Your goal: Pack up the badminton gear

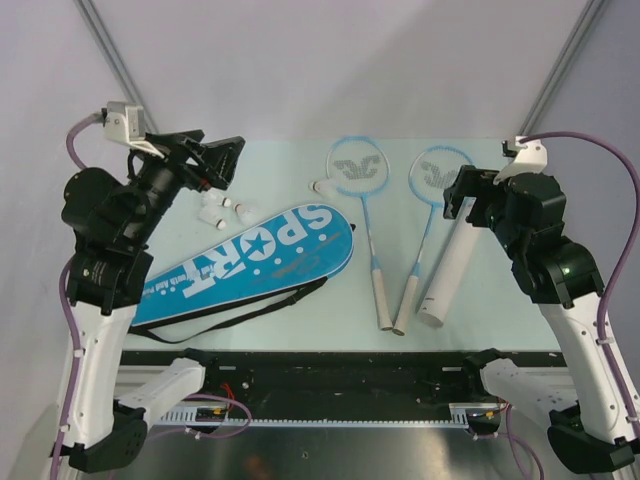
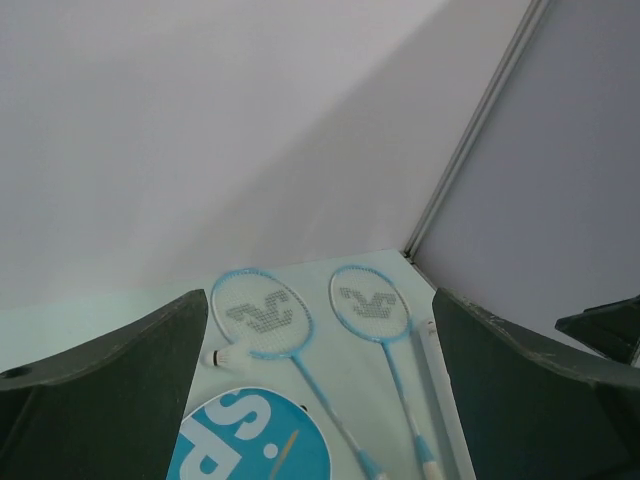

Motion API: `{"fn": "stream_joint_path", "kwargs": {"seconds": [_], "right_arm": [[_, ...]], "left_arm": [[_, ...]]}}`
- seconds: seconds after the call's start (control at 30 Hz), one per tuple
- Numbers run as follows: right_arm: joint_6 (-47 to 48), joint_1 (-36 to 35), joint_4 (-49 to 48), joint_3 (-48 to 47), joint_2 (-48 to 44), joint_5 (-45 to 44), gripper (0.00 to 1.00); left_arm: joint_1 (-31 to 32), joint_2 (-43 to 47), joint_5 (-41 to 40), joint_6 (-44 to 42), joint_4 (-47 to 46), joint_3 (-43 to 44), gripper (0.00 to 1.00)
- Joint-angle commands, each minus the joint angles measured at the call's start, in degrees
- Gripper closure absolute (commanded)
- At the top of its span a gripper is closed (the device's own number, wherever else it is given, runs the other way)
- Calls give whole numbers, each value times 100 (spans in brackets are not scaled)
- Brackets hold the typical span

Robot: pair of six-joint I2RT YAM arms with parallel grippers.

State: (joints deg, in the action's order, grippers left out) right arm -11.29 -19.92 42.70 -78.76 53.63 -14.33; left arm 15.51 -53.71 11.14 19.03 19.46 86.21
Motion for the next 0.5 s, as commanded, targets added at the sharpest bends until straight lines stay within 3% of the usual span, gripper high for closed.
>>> {"fn": "stream_joint_path", "kwargs": {"seconds": [0.0, 0.2, 0.23, 0.37, 0.47], "right_arm": [[-216, -29, 28, -96, 7, -281, 0], [-846, 93, -43, 553, 306, -132, 0], [-1040, 433, 97, 642, 489, -19, 0], [-1471, 1735, 204, 1291, 842, 1761, 0], [-1665, 2385, -77, 2056, 860, 2144, 0]], "left_arm": [[-13, 186, 240, 57, -241, 124, 0], [-13, 168, 188, 75, -416, -376, 0], [-13, 168, 170, 75, -487, -560, 0], [48, 37, 318, 381, -873, -1036, 0], [241, -358, 748, 593, -1128, -1273, 2]]}}
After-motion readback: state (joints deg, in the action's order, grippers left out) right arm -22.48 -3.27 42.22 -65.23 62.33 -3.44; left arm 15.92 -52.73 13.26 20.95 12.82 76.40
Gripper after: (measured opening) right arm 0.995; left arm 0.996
